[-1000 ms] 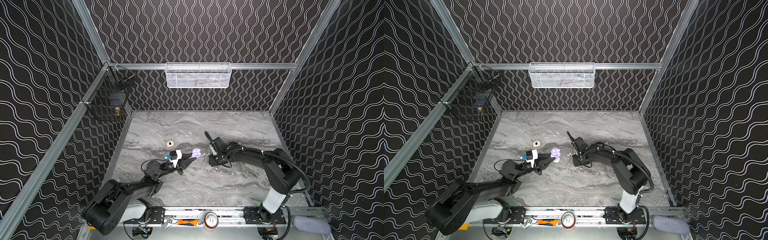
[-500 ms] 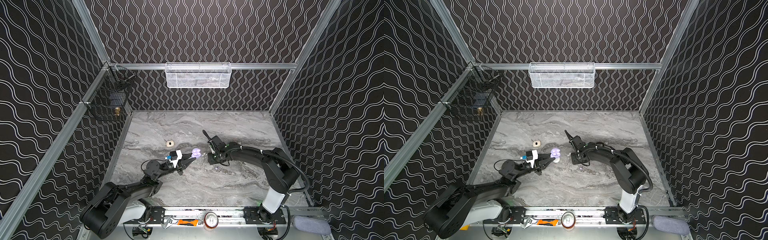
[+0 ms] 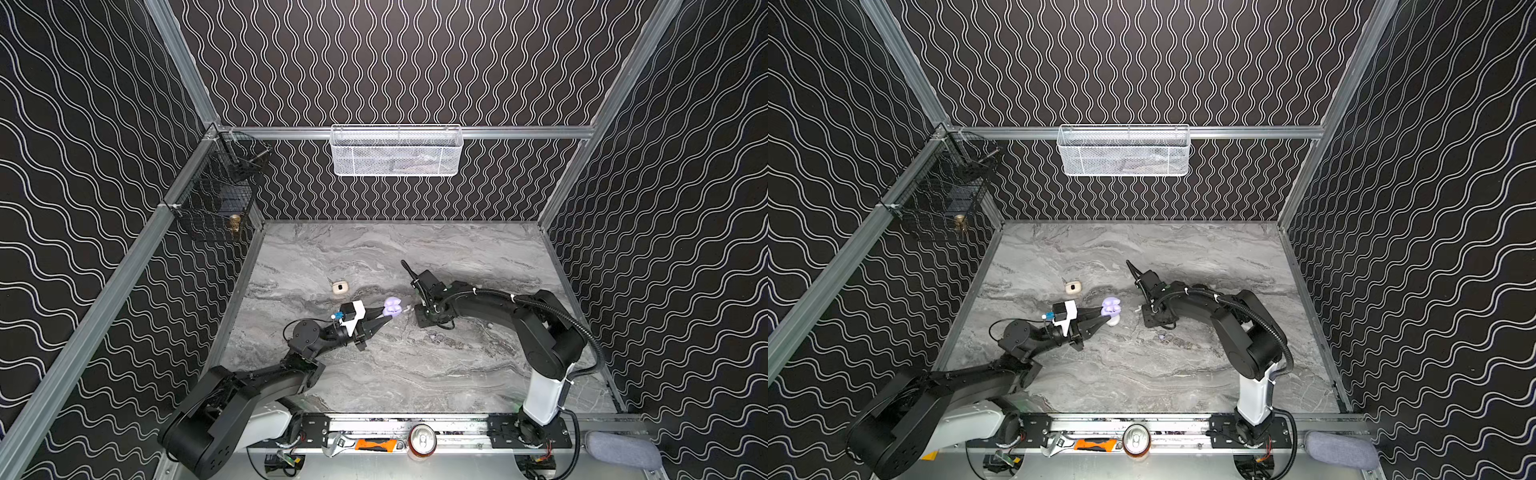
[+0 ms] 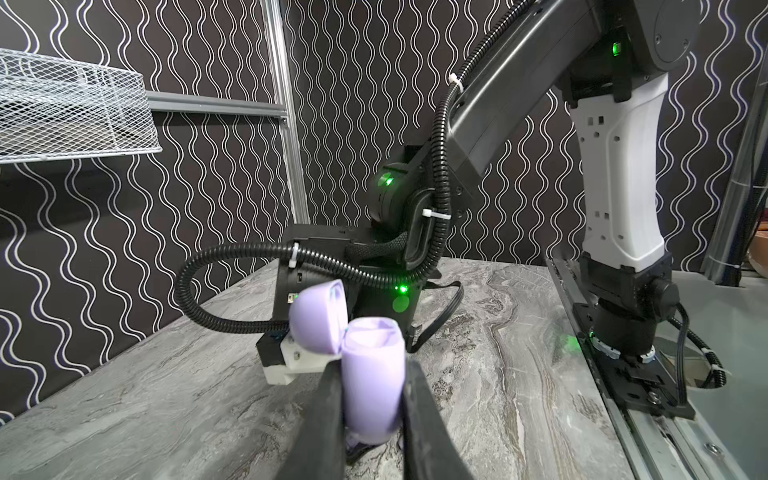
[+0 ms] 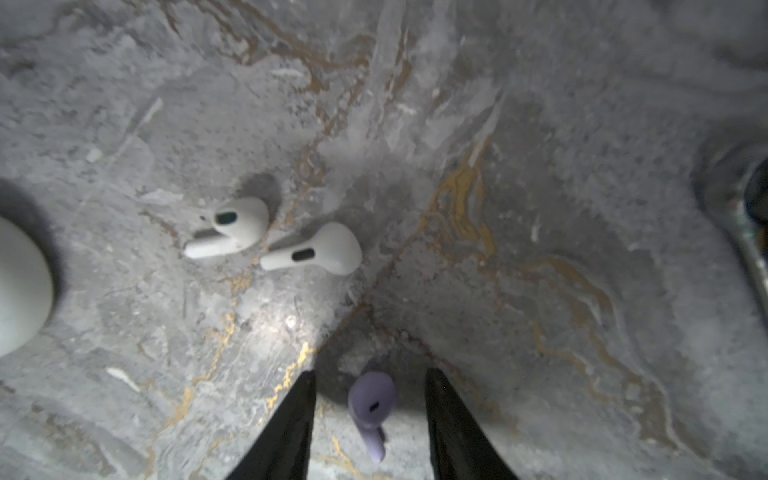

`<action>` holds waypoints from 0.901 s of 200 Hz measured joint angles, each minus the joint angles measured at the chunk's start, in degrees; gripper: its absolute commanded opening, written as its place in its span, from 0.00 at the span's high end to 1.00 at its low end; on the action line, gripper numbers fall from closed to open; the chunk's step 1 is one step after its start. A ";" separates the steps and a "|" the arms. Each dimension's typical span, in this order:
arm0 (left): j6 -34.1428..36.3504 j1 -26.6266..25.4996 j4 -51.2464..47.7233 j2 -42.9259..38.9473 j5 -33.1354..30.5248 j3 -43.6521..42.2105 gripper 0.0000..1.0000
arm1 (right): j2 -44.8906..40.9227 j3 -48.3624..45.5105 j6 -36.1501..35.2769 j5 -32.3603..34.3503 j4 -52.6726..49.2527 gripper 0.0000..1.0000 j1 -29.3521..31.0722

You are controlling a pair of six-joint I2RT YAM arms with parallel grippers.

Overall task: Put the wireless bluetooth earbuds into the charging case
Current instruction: 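Position the right gripper above the lavender earbud on the table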

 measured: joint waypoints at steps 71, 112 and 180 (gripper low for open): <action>0.20 -0.04 -1.25 -0.70 -0.20 0.11 1.00 | -0.07 -0.72 -0.09 1.01 1.20 0.60 0.00; 0.22 -0.09 -1.40 -0.79 -0.22 0.17 1.00 | -0.79 -1.77 0.00 1.49 2.10 0.65 -0.07; 0.44 -0.15 -3.13 -2.29 -0.48 0.17 1.00 | -3.65 -5.25 1.18 1.68 2.89 0.65 -1.11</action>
